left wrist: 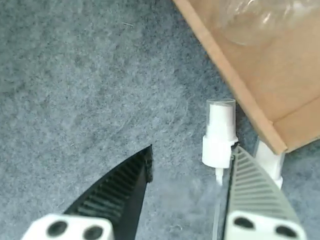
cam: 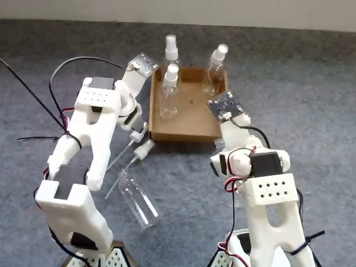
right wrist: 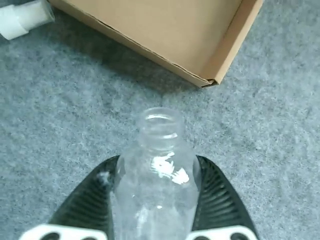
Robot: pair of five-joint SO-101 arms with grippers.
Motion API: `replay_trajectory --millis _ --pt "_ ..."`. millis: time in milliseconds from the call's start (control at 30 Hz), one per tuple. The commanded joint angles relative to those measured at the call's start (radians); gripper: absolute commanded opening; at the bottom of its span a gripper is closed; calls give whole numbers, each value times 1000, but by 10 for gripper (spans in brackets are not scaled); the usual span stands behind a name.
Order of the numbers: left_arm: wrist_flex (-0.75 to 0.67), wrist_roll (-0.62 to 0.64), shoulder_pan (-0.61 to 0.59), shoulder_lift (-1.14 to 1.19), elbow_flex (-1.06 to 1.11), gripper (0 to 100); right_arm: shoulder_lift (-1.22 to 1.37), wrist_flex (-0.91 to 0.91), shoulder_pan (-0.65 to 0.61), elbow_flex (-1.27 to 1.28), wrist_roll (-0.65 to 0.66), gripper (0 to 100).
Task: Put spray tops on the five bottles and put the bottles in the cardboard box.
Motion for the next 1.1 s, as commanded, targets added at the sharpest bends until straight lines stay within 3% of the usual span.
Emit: replay_trajectory --millis 0,333,500,733,1067 --pt "-23 -8 19 47 -48 235 -24 4 -4 -4 -12 4" --pt "-37 -5 1 188 -131 226 -24 5 -4 -4 -12 4" --pt "-64 -3 -41 193 -139 90 -24 5 -4 -4 -12 4" --pt "-55 -2 -110 189 -189 44 -24 5 -4 -4 -12 4" --pt "242 32 -214 -61 -400 28 -25 5 -2 7 -11 4"
